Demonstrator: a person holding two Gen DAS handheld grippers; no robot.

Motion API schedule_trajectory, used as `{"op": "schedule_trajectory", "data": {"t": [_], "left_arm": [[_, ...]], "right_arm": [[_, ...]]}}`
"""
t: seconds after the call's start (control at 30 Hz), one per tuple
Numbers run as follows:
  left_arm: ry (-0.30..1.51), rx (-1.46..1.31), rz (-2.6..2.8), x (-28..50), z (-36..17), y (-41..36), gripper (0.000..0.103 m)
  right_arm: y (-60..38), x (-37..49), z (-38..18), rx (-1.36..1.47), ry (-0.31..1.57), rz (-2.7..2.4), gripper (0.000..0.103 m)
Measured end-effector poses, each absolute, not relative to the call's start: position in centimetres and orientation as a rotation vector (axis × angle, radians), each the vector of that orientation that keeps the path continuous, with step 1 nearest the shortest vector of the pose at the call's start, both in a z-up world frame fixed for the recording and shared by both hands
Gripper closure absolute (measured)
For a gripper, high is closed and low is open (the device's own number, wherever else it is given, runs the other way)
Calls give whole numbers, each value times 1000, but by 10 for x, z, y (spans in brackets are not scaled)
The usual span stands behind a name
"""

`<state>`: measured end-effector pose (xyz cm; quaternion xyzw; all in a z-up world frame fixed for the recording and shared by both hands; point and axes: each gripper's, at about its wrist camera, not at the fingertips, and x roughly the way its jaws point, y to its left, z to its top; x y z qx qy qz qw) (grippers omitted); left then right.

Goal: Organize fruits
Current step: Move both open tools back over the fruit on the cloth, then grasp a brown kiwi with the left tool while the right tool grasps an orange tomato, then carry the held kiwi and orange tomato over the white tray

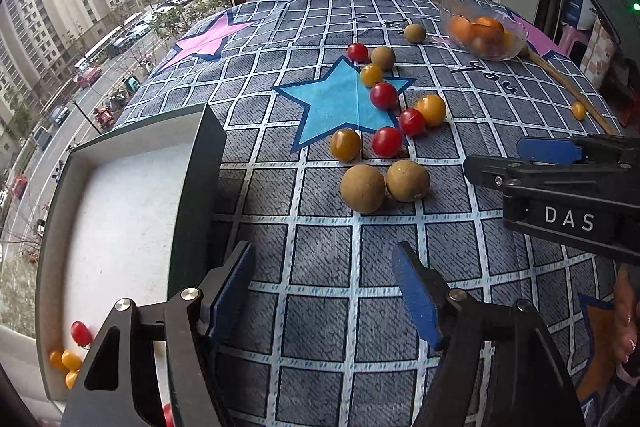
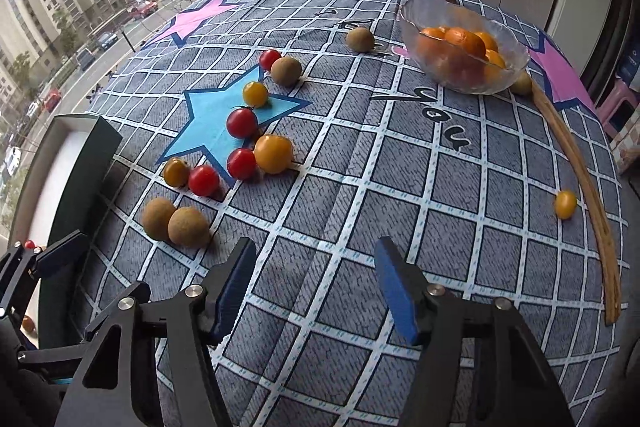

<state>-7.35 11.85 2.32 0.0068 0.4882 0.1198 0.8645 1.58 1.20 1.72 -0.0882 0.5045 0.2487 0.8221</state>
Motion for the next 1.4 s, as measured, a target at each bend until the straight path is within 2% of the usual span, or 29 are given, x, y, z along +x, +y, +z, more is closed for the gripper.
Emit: {"op": "schedule_trajectory", "data": {"t": [0.5, 0.6, 0.63, 0.7, 0.73, 0.77, 0.8, 0.83, 1.4], "left_arm": [[1010, -2, 255, -41, 14, 122, 30], [1008, -18, 253, -38, 13, 123, 30], [1007, -24, 250, -37, 13, 123, 34], [1006, -43, 236, -36, 14, 123, 47], [1007, -48, 229, -35, 14, 122, 54], [1007, -48, 222, -34, 14, 121, 67], [1009, -48, 208, -34, 14, 119, 73], [1012, -45, 203, -33, 15, 118, 76], [1008, -96, 146, -98, 30, 110, 76]], "right_arm": [[50, 37, 13, -259, 974, 584, 39], [52, 39, 14, -260, 960, 583, 49], [53, 41, 14, -255, 957, 583, 52], [52, 43, 15, -242, 957, 584, 73], [52, 44, 15, -238, 959, 584, 76], [51, 45, 15, -230, 964, 586, 76], [50, 45, 15, -221, 969, 591, 76], [48, 45, 16, -213, 974, 594, 76], [-21, -17, 29, -93, 1039, 645, 76]]}}
